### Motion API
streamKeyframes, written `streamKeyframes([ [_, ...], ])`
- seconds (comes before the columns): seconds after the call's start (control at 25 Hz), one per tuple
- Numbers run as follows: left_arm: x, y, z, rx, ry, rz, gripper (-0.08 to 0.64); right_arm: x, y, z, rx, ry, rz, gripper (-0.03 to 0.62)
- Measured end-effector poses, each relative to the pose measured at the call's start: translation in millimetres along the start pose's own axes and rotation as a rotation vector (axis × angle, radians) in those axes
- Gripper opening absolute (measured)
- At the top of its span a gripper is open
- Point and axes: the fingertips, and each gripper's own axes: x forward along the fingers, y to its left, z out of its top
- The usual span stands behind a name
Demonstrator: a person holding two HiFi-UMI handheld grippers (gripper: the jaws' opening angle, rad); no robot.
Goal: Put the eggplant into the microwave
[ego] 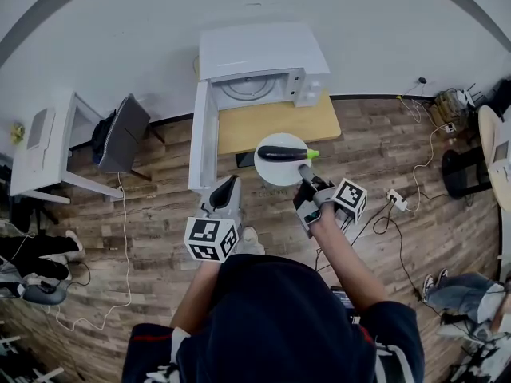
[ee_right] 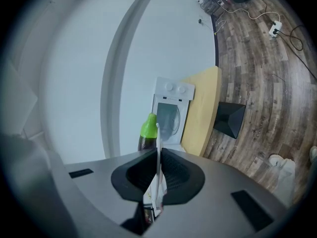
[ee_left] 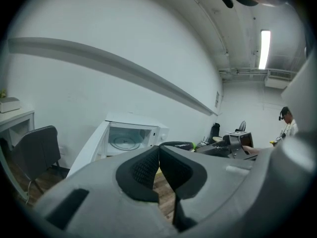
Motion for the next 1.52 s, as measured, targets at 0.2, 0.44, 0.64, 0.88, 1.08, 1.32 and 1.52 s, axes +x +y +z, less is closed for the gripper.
streamKeyframes([
  [0.2, 19.1, 17.7, 7.3, 0.006, 0.006, -0.035, 0.017, 22.2, -0.6, 5.9, 0.015, -0.023, -0.014, 0.023],
  [0.44, 34.0, 36.8, 12.9, -0.002, 0.011, -0.034, 0.017, 42.4, 1.8, 16.9, 0.027, -0.045, -0.017, 0.023],
  [0.64, 53.0, 38.2, 17.5, 0.002, 0.027, -0.041, 0.017, 62.7, 4.1, 26.8, 0.031, -0.021, -0.025, 0.023],
  [0.88, 85.1, 46.7, 20.0, -0.010, 0.043, -0.010, 0.017, 95.1, 2.4, 44.0, 0.036, 0.031, -0.022, 0.023],
  [1.08, 116.4, 47.8, 27.2, -0.031, 0.048, 0.010, 0.017, 127.4, 5.4, 63.9, 0.008, 0.088, -0.035, 0.023],
  [1.32, 151.7, 53.7, 30.7, -0.067, 0.052, 0.051, 0.017, 162.0, 6.4, 87.9, -0.006, 0.152, -0.035, 0.023],
  [1.52, 170.9, 59.9, 35.9, -0.074, 0.041, 0.109, 0.017, 182.8, 8.1, 103.3, -0.017, 0.209, -0.018, 0.023],
])
